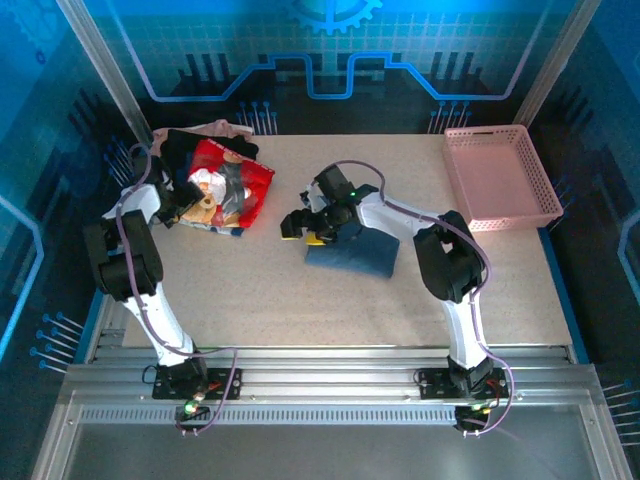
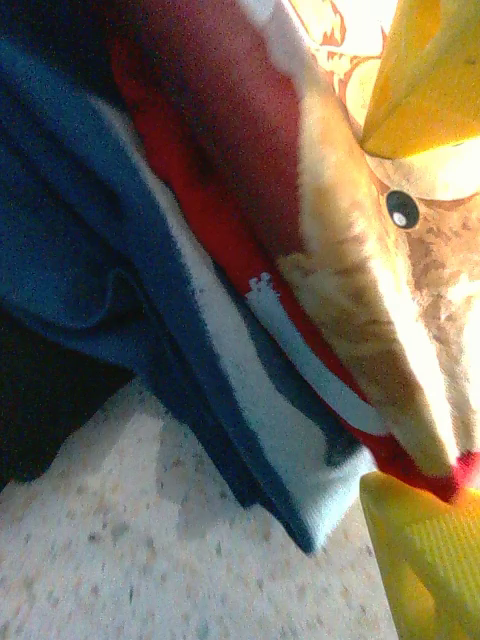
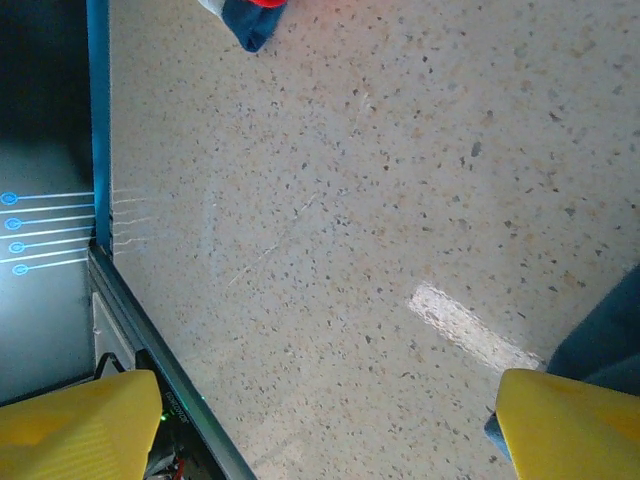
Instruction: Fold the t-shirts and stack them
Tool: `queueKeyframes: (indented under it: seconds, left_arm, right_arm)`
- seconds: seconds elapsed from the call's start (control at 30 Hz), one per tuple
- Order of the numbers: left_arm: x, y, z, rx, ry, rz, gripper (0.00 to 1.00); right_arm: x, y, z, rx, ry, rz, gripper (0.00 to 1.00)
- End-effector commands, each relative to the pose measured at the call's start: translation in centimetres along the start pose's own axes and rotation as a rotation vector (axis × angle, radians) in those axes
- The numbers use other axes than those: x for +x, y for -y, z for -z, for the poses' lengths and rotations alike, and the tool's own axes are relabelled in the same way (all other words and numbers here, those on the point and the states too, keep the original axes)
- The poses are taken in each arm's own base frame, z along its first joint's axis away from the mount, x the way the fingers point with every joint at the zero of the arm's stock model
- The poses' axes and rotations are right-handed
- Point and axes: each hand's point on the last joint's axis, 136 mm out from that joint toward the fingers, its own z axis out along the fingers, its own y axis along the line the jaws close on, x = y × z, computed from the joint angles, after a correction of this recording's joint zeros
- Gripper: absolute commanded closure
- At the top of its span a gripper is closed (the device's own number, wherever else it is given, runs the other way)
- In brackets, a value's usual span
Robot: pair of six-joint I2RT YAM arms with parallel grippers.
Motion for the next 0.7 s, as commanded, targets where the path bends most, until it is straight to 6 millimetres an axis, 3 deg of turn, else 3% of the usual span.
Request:
queueKeyframes:
  seconds: [0.0,0.2,0.37,0.5,0.67]
  left_arm:
    - [-1.7,0.9,-1.3,0.089,0.015,-0.004,0.18]
    - [-1.2,1.9,-2.5,0.203,-0.006,0.1,0.2]
    - [-1.0,1.0,-2.4,0.222,-0.006,0.172,0.2]
    - [-2.0,2.7,0.3,0.323,0.04,0.183,0.11]
    - [-1.1,4.9,4.8,0.371,0.046,0.154,0.07]
  right_arm:
    - [0.0,0.5,0.7,0.018,-0.001,-0.035,0.12]
    - [0.1,2.6,4.5,0.134,0.028,-0.049,0.12]
    - [0.7,3.4,8.3,0.169,0.073,-0.047,0.13]
    - [1.9,3.8,10.8,0.192,0.101,-0.026,0.12]
    - [3.7,7.1,14.5,0.233,0.145,-0.104,0.12]
